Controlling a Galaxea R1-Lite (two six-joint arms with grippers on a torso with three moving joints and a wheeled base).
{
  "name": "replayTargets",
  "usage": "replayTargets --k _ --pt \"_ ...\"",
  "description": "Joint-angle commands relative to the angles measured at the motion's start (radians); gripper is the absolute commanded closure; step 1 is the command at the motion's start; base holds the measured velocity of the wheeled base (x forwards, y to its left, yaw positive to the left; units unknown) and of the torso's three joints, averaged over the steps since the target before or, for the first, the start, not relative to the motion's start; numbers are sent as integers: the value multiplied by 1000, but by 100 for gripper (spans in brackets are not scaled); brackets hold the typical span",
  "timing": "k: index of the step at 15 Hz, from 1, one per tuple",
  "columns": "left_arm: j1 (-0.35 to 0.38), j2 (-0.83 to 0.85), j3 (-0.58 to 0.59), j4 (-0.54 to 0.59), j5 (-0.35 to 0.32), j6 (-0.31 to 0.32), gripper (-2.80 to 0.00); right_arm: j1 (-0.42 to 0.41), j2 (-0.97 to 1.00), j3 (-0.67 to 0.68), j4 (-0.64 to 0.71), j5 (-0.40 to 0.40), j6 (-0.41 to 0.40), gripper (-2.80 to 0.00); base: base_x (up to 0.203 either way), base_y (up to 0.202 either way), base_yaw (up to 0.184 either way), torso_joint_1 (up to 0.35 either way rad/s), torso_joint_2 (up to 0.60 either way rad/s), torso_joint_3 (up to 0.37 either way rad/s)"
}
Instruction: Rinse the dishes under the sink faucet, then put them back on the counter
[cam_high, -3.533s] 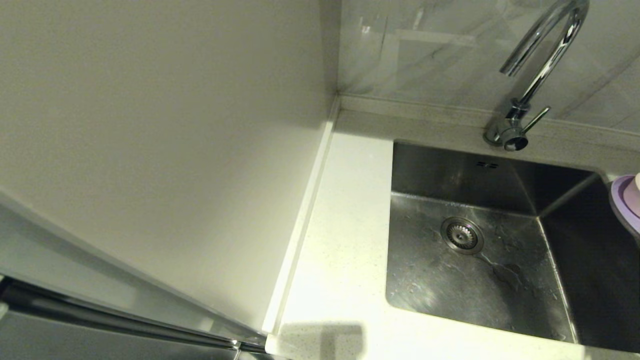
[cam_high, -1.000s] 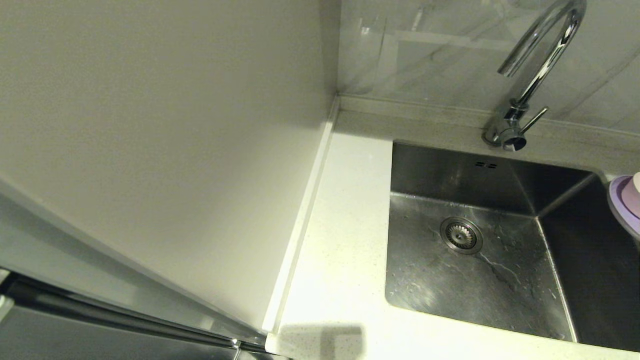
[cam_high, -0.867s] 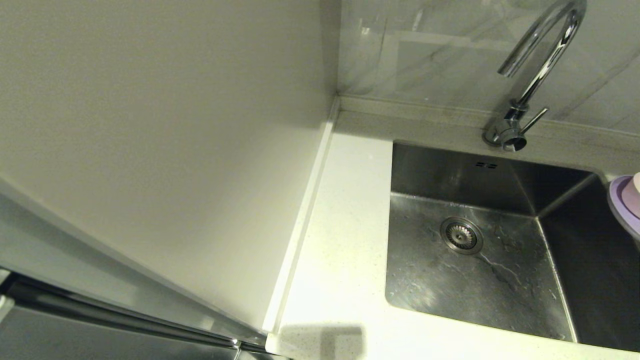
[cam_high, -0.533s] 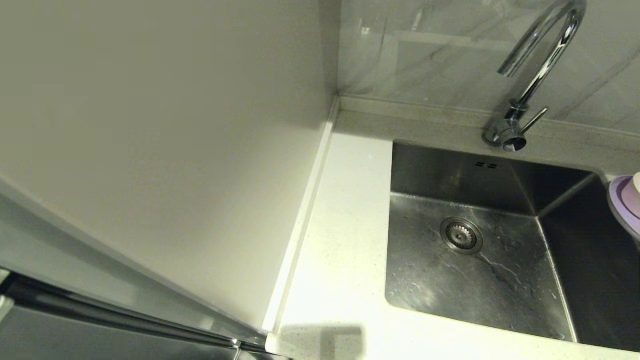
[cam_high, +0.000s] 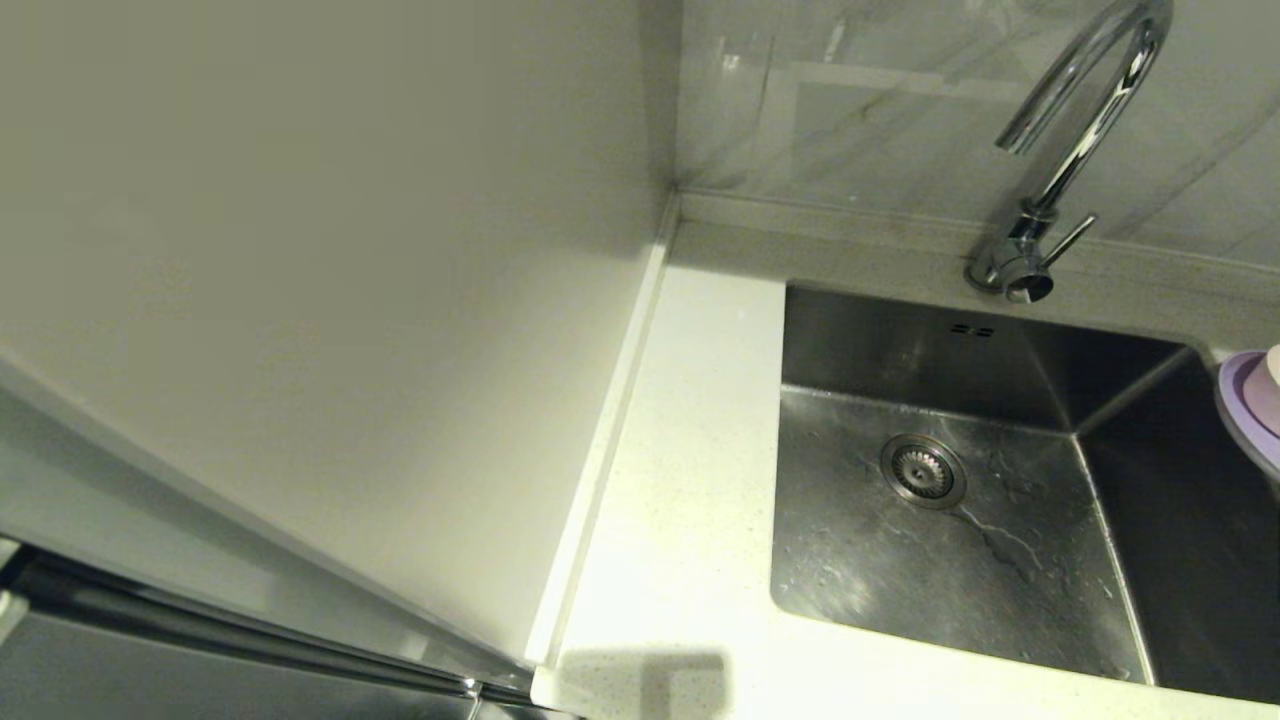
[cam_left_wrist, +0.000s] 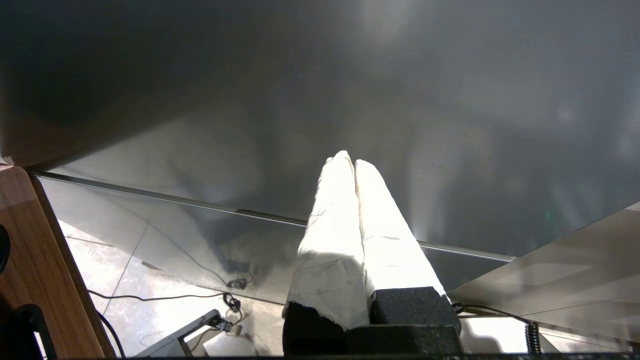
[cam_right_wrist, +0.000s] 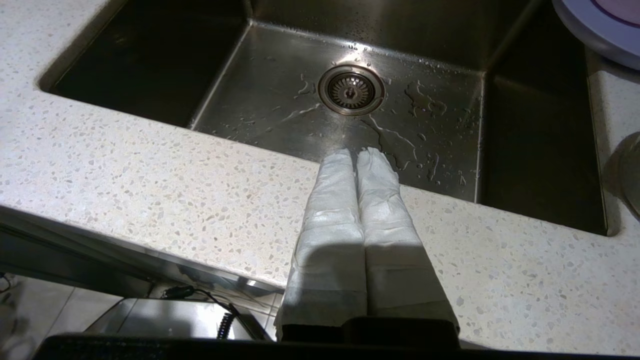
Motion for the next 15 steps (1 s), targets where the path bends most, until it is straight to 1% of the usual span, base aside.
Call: replayTargets --k 1,15 --pt "0 0 3 0 0 0 0 0 2 0 0 0 -1 0 0 0 0 0 0 0" --pt "0 0 3 0 0 0 0 0 2 0 0 -1 2 0 0 0 0 0 0 0"
